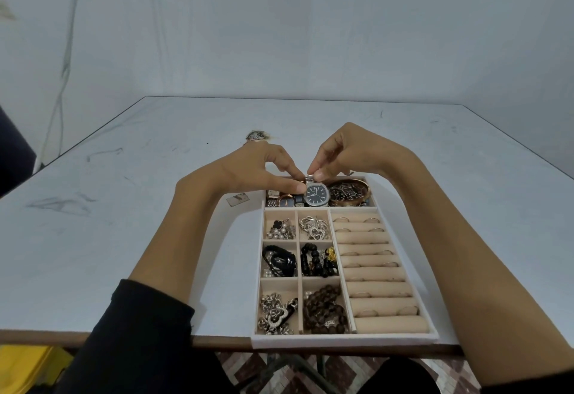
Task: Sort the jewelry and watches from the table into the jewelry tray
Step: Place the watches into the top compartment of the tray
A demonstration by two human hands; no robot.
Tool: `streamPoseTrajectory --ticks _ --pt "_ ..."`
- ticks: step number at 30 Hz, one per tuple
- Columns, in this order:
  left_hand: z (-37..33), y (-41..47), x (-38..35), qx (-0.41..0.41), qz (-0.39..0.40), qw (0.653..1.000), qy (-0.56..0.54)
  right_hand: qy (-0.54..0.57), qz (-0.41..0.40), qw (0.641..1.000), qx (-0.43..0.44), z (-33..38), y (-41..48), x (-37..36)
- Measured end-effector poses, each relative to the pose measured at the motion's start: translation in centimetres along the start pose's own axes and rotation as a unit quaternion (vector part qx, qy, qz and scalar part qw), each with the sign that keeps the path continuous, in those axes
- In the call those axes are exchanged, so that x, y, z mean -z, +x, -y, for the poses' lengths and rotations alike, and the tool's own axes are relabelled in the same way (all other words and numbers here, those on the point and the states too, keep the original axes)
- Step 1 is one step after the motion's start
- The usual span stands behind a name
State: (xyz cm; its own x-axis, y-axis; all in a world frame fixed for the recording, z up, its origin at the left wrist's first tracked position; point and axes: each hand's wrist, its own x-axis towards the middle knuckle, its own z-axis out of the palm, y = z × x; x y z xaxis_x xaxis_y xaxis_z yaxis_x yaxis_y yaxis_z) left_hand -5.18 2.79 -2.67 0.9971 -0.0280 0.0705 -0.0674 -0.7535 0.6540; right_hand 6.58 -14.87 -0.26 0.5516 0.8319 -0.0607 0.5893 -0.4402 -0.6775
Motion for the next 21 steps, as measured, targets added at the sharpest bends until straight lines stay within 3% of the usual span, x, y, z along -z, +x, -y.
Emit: streamPoseTrajectory --ticks 9,13,21 --pt "0.4 -0.3 0.0 -0.014 -0.013 1.0 0.005 0.016 0.018 0.999 0.029 -0.4 -0.6 0.4" --pt "1.0 -0.2 -0.3 0.035 -0.056 0.997 -0.038 0.012 -0.035 0.999 -0.007 -1.1 0.0 -0.1" --pt "1.2 0.0 -1.4 0.055 -0.038 0.997 -0.029 -0.025 -0.026 0.999 -0.016 -2.2 0.4 0.2"
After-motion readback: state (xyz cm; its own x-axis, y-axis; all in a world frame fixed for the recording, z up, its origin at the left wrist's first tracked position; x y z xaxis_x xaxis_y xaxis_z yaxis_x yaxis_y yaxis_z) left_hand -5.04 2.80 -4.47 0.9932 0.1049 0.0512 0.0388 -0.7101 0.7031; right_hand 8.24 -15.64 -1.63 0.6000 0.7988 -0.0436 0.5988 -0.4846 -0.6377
